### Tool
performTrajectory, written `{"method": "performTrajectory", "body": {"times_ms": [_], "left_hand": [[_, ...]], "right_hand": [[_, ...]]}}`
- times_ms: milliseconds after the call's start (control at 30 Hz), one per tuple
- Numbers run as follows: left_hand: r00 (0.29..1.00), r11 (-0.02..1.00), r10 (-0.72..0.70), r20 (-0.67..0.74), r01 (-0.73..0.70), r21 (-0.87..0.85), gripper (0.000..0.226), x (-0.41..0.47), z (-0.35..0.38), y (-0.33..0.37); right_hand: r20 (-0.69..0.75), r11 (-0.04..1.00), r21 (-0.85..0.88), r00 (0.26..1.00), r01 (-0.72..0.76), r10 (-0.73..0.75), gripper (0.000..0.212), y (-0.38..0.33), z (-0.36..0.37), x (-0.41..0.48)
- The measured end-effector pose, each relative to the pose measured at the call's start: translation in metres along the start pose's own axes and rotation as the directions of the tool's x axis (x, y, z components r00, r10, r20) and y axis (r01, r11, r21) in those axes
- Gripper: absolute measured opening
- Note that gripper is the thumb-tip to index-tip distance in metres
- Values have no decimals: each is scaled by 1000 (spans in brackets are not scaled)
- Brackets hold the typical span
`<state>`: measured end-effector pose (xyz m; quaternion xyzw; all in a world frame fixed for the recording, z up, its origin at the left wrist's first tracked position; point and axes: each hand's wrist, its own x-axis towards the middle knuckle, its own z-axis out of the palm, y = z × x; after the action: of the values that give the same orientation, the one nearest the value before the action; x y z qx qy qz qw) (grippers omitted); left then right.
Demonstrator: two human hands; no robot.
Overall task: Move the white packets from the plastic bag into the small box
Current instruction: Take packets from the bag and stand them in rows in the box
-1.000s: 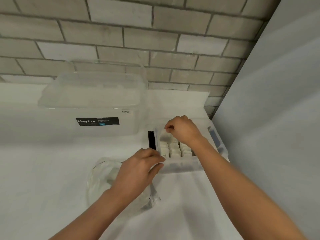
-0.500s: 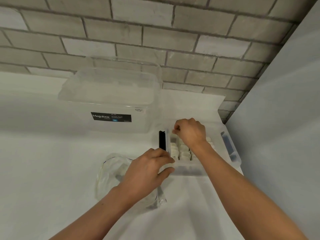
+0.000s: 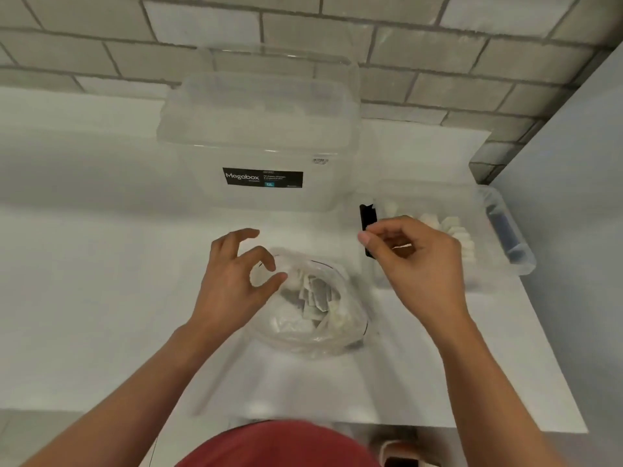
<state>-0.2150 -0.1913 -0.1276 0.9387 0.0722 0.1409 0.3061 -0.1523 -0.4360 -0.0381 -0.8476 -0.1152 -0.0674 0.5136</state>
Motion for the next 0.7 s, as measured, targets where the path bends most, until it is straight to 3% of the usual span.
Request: {"method": "performTrajectory", "body": {"times_ms": [100,200,267,367,500,567,700], "left_hand": [[996,1000,-12,92,15,-22,24,-8,5,-11],[951,997,-68,302,75,-14,46,-11,9,-14],[922,996,-83,379,71,46,56,-10,12,-18],[920,992,-60,387,12,126,64,-9,14,-26],[922,987,-9,387,-54,152,67,-9,14,-30],[919,987,19,393,-81,142,66,-9,14,-31],[921,984,104,374,-149,93,64,-8,10,-31]], "right_hand": [[300,997,-74,954,31,-8,8,0,46,-32],[538,892,-414,840,180,79,14,25,83,-46],[488,724,-652,855,226,173,13,43,94,-47],[374,596,-782,903,185,210,22,56,98,-47],[362,549,-815,904,187,228,6,52,104,-46],[362,530,-826,901,191,240,11,49,106,-45],[330,560,-796,940,230,84,8,38,103,-49]]}}
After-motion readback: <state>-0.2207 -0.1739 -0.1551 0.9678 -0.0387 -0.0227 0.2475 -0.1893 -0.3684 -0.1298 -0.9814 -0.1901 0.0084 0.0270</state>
